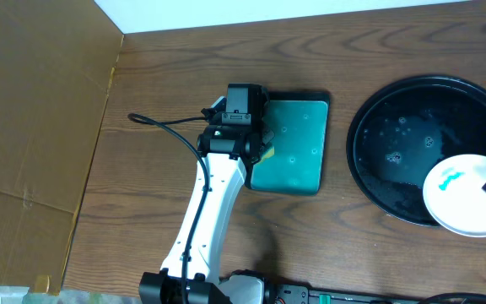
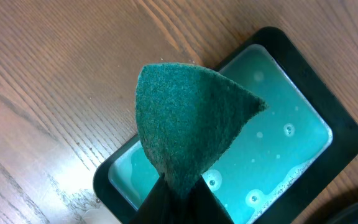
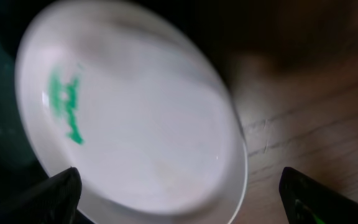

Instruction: Clean dirty plates on tray and stack at the side

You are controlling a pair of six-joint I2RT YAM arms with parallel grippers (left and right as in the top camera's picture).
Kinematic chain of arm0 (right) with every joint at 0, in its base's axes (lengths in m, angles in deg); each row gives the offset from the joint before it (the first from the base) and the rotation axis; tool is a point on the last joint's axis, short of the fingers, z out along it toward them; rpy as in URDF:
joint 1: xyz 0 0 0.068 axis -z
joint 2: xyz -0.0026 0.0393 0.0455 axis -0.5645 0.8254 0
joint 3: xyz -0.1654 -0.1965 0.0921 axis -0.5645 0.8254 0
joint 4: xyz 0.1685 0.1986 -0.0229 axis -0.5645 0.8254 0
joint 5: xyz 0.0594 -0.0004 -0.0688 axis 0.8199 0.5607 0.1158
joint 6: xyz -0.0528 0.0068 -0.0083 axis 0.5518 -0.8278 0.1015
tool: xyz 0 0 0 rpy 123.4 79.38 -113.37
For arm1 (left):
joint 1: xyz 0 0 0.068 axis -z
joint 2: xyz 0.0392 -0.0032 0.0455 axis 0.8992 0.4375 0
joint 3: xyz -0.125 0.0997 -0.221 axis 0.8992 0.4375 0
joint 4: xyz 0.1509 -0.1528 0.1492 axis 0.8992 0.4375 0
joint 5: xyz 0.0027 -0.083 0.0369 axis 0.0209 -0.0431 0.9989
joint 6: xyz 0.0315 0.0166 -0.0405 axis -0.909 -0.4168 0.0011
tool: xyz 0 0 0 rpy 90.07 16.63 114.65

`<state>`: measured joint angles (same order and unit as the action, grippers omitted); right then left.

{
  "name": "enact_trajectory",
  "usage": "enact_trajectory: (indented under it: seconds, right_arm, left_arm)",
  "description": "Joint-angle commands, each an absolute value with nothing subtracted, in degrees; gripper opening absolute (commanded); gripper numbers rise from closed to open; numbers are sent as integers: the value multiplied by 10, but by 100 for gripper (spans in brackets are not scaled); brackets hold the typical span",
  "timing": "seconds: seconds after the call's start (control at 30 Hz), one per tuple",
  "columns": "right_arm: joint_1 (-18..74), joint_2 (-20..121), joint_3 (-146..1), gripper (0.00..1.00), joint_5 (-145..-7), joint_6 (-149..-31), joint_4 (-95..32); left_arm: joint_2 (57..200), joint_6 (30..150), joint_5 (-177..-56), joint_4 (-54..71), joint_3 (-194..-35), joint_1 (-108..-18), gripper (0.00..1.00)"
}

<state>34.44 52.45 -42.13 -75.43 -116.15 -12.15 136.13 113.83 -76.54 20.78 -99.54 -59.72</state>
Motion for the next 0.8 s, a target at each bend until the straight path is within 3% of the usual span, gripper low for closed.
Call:
enact_trajectory:
  seconds: [0.0,0.27,0.77]
  right_arm:
    - [316,524,-388,99,-749,-1207,-145]
    - [256,524,-353,99,-753,-1248,-227]
    - [231,566,-332,99,-794,-1319,-237]
  left_arm:
    - [1359,1128,-762,206,-989,-599,7]
    - [1359,1129,-762,206,-989,-599,7]
    - [1359,1129,-762,206,-989,-599,7]
